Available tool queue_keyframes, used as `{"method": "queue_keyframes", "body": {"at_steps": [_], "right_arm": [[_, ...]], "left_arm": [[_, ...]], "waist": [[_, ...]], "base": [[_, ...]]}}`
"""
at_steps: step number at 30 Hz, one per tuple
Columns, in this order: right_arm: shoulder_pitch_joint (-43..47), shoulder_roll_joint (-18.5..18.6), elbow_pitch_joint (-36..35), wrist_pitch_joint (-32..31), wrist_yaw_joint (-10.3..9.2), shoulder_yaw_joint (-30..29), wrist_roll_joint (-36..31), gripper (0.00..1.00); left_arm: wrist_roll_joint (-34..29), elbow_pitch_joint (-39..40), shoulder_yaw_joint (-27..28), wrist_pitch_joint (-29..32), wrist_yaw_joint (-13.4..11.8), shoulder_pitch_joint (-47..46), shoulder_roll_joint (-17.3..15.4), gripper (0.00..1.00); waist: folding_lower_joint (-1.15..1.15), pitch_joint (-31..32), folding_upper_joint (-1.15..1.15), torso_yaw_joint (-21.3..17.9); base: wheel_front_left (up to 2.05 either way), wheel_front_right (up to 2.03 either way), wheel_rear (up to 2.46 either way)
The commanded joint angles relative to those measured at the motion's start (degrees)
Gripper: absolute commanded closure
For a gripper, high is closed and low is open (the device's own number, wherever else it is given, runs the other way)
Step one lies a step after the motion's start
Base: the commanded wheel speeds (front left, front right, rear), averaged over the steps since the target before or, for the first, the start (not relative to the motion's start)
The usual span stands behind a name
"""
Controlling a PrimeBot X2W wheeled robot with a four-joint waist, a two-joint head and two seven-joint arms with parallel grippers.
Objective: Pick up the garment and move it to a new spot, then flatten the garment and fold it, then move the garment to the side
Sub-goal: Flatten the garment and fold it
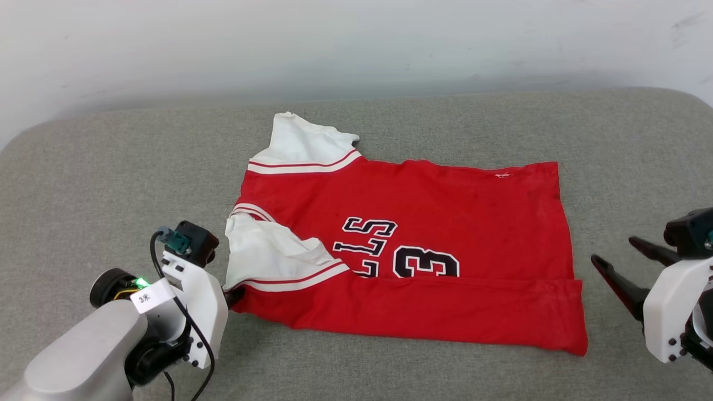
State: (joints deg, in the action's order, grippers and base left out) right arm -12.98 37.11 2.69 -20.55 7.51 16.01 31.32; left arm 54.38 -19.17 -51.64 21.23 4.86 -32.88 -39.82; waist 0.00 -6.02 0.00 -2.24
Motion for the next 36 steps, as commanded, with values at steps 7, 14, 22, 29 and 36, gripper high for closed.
{"method": "queue_keyframes", "body": {"at_steps": [7,14,22,29,36], "right_arm": [[1.14,1.97,-0.60,-13.45,-0.05,1.22,5.16,0.00],[1.16,-1.67,5.52,-14.02,-0.05,3.83,5.02,0.00],[0.51,-7.44,18.28,-9.79,-0.03,9.28,4.41,0.00],[-2.77,-6.14,22.12,-0.14,0.03,14.53,4.74,1.00],[-1.72,-2.37,19.47,4.13,-0.07,13.88,7.05,1.00]], "left_arm": [[-1.10,5.91,0.08,-0.42,-2.48,1.24,-1.65,1.00],[-1.51,7.97,0.56,-0.98,-4.00,1.24,-1.87,1.00],[-1.03,7.76,0.65,-2.14,-4.60,2.12,-1.28,1.00],[-0.24,6.62,0.66,-3.54,-4.93,4.60,-2.04,1.00],[0.21,8.49,-0.01,-4.20,-5.71,7.80,-3.59,1.00]], "waist": [[0.00,-0.95,0.00,0.27],[0.00,-2.60,0.00,1.40],[0.00,-3.41,0.00,2.50],[0.00,-1.34,0.00,1.65],[0.00,1.71,0.00,1.28]], "base": [[0.00,0.00,0.00],[0.00,0.00,0.00],[0.00,0.00,0.00],[0.00,0.00,0.00],[0.00,0.00,0.00]]}}
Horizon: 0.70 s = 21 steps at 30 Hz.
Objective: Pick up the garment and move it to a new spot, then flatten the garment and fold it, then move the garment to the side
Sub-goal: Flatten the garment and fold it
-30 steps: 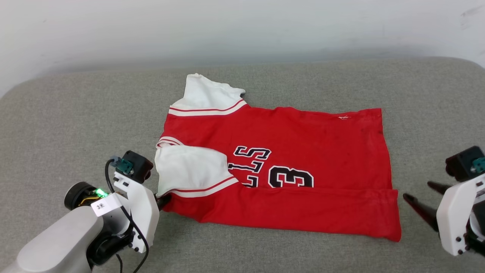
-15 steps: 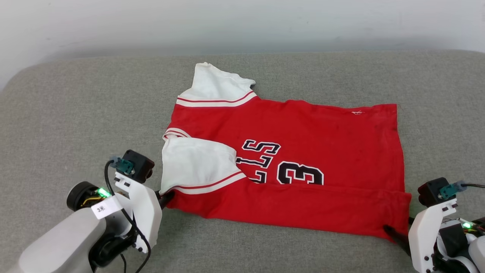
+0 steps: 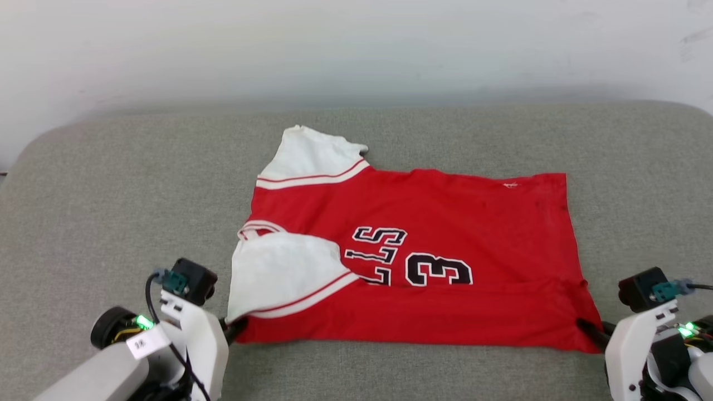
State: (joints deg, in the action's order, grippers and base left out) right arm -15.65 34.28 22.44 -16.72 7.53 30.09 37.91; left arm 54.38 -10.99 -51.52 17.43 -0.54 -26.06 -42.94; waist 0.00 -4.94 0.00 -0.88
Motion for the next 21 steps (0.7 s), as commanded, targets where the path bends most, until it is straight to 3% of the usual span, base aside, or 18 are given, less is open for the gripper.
{"method": "queue_keyframes", "body": {"at_steps": [1,11,21], "right_arm": [[1.43,1.02,-0.98,0.58,-0.09,-0.43,0.61,1.00],[9.76,5.17,-8.49,-0.80,-0.09,-4.90,2.03,1.00],[13.52,2.34,-5.87,-2.66,-0.10,-7.96,1.28,1.00]], "left_arm": [[0.05,0.96,-0.29,-0.56,-0.56,1.65,-0.85,1.00],[1.09,6.13,-1.78,-0.04,-3.10,7.62,-3.21,1.00],[2.59,3.40,-3.18,-0.06,-3.12,10.34,-0.83,1.00]], "waist": [[0.00,0.87,0.00,-0.10],[0.00,1.93,0.00,0.42],[0.00,0.14,0.00,0.38]], "base": [[0.00,0.00,0.00],[0.00,0.00,0.00],[0.00,0.00,0.00]]}}
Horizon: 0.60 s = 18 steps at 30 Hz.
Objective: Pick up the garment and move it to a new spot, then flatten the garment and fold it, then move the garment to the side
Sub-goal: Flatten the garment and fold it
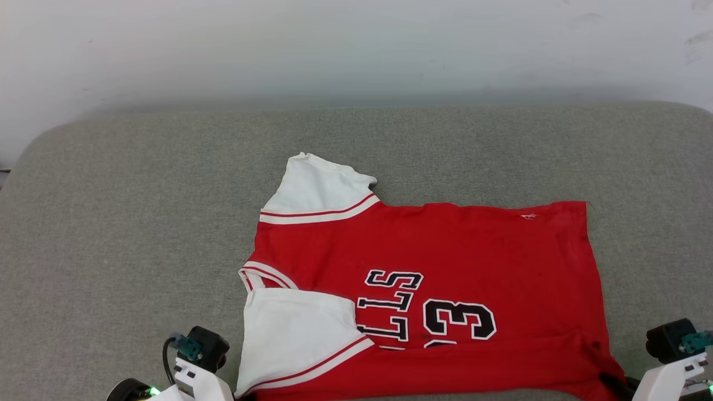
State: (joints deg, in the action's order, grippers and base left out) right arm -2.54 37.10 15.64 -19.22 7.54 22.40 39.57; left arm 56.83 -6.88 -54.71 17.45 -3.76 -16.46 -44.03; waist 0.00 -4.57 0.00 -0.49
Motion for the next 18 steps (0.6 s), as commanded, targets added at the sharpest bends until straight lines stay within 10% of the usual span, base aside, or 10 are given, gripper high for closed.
{"method": "queue_keyframes", "body": {"at_steps": [1,4,6,7,8,18], "right_arm": [[0.44,-0.93,1.67,-0.18,-0.11,-0.08,-0.47,1.00],[0.16,-1.92,4.22,1.13,-0.11,0.61,-1.34,1.00],[-0.01,-2.77,5.32,2.54,-0.11,0.34,-1.11,0.55],[-0.11,-3.12,5.63,3.48,-0.11,0.11,-1.10,0.00],[-0.21,-3.33,5.80,4.41,-0.12,-0.18,-1.27,0.00],[0.59,-7.01,0.25,18.69,-0.08,-9.69,-8.49,0.00]], "left_arm": [[-0.02,-1.38,-0.14,-0.03,0.19,0.64,0.41,1.00],[0.27,-3.17,-0.39,-0.18,0.57,0.41,1.14,1.00],[0.73,-4.09,-0.08,-0.59,0.58,0.60,1.59,1.00],[0.70,-4.39,0.11,-1.01,0.48,0.75,1.68,0.70],[0.36,-4.57,0.39,-1.58,0.14,0.66,1.61,0.00],[-2.75,0.48,4.81,-9.20,-2.79,-2.76,-0.78,0.00]], "waist": [[0.00,-0.36,0.00,-0.04],[0.00,-0.45,0.00,-0.02],[0.00,-0.07,0.00,-0.08],[0.00,0.25,0.00,-0.13],[0.00,0.58,0.00,-0.14],[0.00,3.77,0.00,-0.53]], "base": [[0.00,0.00,0.00],[0.00,0.00,0.00],[0.00,0.00,0.00],[0.00,0.00,0.00],[0.00,0.00,0.00],[0.00,0.00,0.00]]}}
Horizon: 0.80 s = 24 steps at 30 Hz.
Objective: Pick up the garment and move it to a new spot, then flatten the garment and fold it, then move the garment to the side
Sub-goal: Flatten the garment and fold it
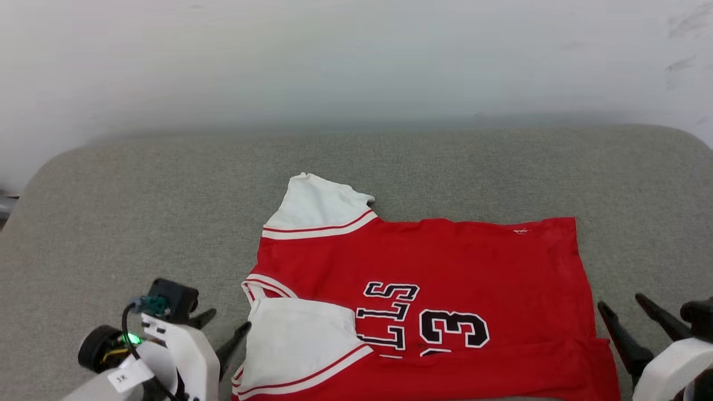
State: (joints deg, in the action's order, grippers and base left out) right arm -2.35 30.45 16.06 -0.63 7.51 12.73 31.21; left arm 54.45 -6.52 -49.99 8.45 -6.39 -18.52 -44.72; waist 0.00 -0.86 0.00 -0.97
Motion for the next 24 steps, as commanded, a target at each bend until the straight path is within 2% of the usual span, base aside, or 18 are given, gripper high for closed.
{"method": "queue_keyframes", "body": {"at_steps": [1,7,11,18,21,24], "right_arm": [[0.55,-1.15,-1.02,1.05,-0.05,-1.14,-1.16,0.00],[1.29,-7.17,-8.56,4.87,-0.05,-8.08,-8.30,0.00],[1.55,-11.56,-14.75,6.20,-0.05,-11.53,-12.85,0.00],[2.53,-17.60,-24.52,5.56,-0.05,-13.35,-18.17,0.00],[2.49,-18.74,-26.80,4.90,-0.06,-13.40,-19.22,0.00],[1.03,-19.27,-27.78,5.67,-0.05,-13.09,-19.73,0.00]], "left_arm": [[-0.88,0.53,0.59,-0.65,-0.46,-1.54,-0.40,0.00],[-3.78,0.64,3.15,-2.47,-1.10,-8.24,0.04,0.00],[-4.81,-1.61,4.62,-2.75,-0.21,-14.02,1.15,0.00],[-5.83,-6.20,6.93,-1.65,3.32,-25.54,2.42,0.00],[-6.53,-8.67,7.03,1.02,5.10,-31.08,2.51,0.00],[-6.42,-12.56,6.22,6.47,8.04,-37.80,3.20,0.00]], "waist": [[0.00,0.13,0.00,-0.10],[0.00,-0.77,0.00,-1.02],[0.00,-2.82,0.00,-2.29],[0.00,-8.35,0.00,-5.40],[0.00,-10.92,0.00,-6.66],[0.00,-14.04,0.00,-8.21]], "base": [[0.00,0.00,0.00],[0.00,0.00,0.00],[0.00,0.00,0.00],[0.00,0.00,0.00],[0.00,0.00,0.00],[0.00,0.00,0.00]]}}
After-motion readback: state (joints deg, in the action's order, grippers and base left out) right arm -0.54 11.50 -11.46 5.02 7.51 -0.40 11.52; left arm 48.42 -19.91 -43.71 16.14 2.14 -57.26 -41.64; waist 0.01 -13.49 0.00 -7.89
